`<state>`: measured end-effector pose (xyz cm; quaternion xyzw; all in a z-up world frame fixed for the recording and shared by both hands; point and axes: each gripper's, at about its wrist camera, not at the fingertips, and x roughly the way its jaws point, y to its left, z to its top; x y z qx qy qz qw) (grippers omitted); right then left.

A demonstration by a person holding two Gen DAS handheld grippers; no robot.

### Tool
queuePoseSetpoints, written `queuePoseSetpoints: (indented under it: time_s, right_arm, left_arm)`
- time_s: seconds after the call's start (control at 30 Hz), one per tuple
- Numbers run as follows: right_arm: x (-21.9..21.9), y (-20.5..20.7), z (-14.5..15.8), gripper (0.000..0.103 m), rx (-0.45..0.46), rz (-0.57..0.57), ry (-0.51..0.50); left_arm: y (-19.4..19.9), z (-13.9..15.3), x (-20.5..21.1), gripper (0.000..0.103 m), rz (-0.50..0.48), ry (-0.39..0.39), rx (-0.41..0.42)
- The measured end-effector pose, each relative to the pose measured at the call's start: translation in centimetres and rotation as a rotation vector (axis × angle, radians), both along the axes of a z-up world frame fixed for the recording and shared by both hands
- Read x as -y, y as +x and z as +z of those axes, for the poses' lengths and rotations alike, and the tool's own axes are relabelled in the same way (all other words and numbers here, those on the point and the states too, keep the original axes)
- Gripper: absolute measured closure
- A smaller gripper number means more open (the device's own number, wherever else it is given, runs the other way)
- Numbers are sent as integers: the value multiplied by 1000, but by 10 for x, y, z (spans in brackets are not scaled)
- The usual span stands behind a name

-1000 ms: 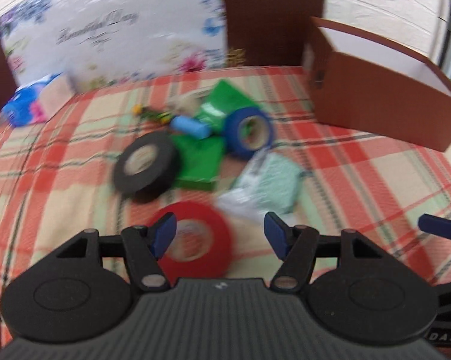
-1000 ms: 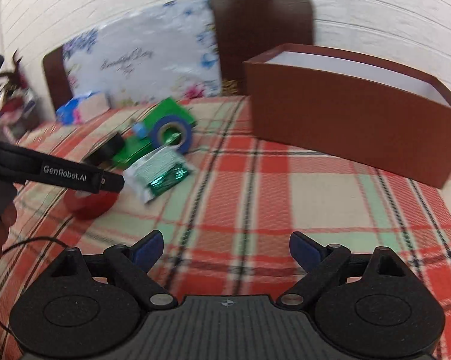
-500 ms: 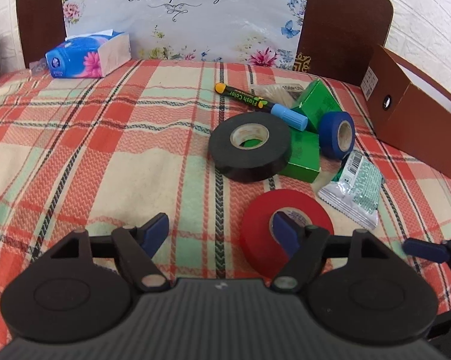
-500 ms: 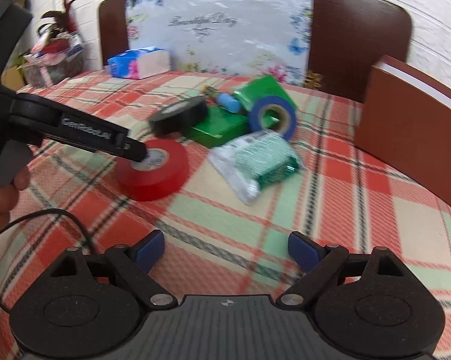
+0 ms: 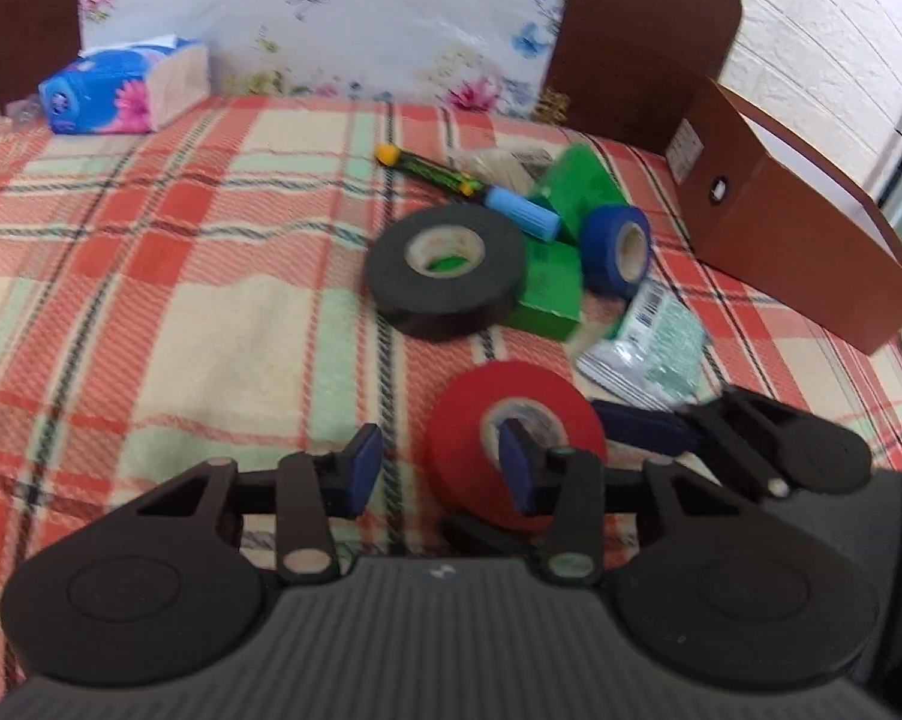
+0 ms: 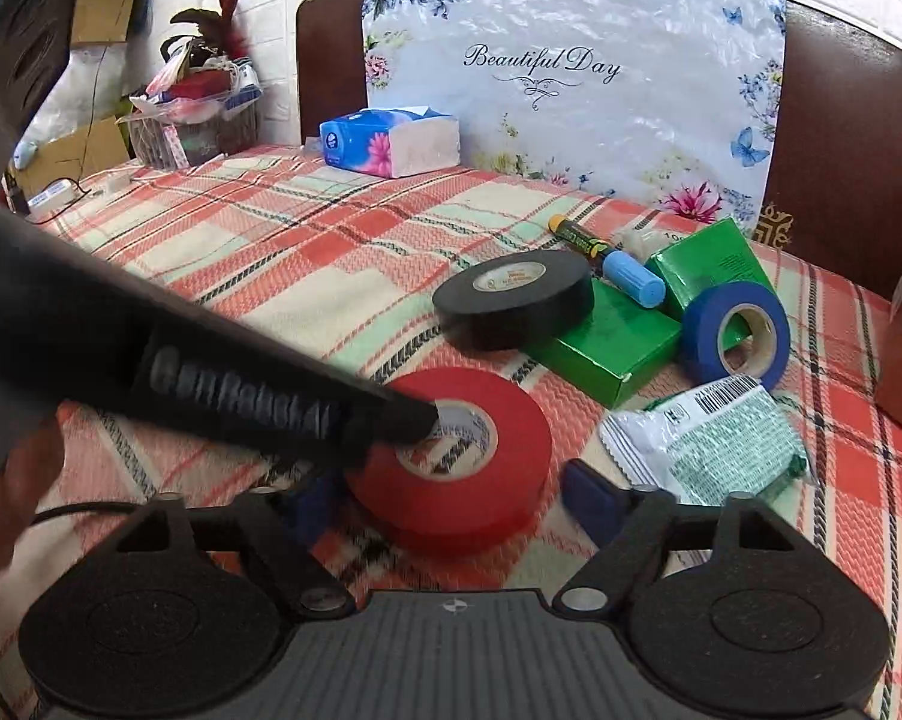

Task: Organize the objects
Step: 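Move the left tool to the red tape roll and grasp it, then carry the red tape roll into the brown box and open the left tool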

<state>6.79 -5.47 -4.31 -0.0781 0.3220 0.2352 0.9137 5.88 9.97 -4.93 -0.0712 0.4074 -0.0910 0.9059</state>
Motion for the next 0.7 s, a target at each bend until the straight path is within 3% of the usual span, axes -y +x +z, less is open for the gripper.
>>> queuePoseSetpoints:
  time_s: [0.13,0.3,0.47,0.7]
  right_arm:
    - [1,-13,0,31,18,10,-15]
    - [15,-32,4,31,48,-29,-30]
    - [38,-37,35,31,243,-110,-79]
    - [120,0,79,31,375,-314,-58]
  left_arm:
    - [0,-1,10,70,-28,1,-15]
    - [-6,7,25,74,-64,-23,-34]
    - [4,52,65,74,-131,17,94]
    - [63,113,160,75,-274,41,234]
